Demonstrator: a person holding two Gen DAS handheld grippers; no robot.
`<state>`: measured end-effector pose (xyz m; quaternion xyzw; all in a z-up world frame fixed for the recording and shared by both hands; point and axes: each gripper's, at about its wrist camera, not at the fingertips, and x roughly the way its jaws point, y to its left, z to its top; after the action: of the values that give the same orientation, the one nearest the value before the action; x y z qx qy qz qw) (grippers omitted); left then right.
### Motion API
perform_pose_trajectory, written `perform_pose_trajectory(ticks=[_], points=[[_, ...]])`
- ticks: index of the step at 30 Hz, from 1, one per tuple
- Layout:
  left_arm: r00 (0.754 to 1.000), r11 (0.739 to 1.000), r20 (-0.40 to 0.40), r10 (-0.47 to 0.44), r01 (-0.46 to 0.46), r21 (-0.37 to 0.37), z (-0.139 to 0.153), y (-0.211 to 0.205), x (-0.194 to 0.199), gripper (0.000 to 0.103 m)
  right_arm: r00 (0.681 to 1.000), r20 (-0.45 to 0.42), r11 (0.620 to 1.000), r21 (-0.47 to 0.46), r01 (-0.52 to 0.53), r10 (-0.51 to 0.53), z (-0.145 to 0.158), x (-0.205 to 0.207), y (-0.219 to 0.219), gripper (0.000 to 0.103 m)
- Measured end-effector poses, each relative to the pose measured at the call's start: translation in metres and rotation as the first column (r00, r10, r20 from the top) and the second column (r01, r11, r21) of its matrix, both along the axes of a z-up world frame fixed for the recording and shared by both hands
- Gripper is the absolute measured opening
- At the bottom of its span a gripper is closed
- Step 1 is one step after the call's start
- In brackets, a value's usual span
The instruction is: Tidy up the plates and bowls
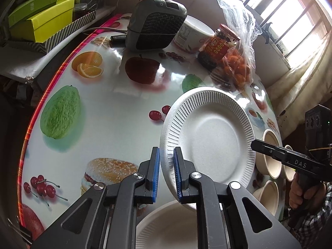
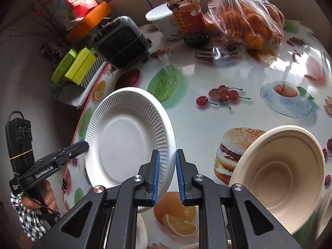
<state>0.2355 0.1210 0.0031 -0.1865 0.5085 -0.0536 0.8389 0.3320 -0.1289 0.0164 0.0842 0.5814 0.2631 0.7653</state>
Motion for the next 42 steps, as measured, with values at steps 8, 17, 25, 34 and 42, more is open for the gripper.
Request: perform_pose_trajectory(ticks=[8,17,25,34,42], points=[[1.0,1.0,0.001,-0.002,0.002,-0.006,0.004,0.003,-0.024,0.014,1.0,0.011,1.0,0.015,-0.013,0.012,0.007,-0.028,0.001,0.015],[1.0,1.0,0.01,-0.011,0.011,-0.005,0.007,0.002,-0.051,0.014,1.0,0.019,1.0,0.016,-0.023,0.023,0.013,-0.057,0.0,0.016],[1.0,1.0,0.003,-0.011,0.011,-0.007,0.003,0.004,-0.079,0.014,0.999,0.008,0.999,0.025,-0.045,0.045,0.01,-0.087,0.0,0.016],[1.0,1.0,-0.001,-0.008,0.008,-0.014,-0.001,0.009,-0.107,0.014,0.998,-0.01,0.998,0.026,-0.064,0.064,0.002,-0.113,0.002,0.016],[1.0,1.0,-0.022,-0.008,0.007,-0.008,-0.012,0.011,-0.124,0.014,0.997,-0.023,0.997,0.022,-0.075,0.075,-0.004,-0.132,0.005,0.016]])
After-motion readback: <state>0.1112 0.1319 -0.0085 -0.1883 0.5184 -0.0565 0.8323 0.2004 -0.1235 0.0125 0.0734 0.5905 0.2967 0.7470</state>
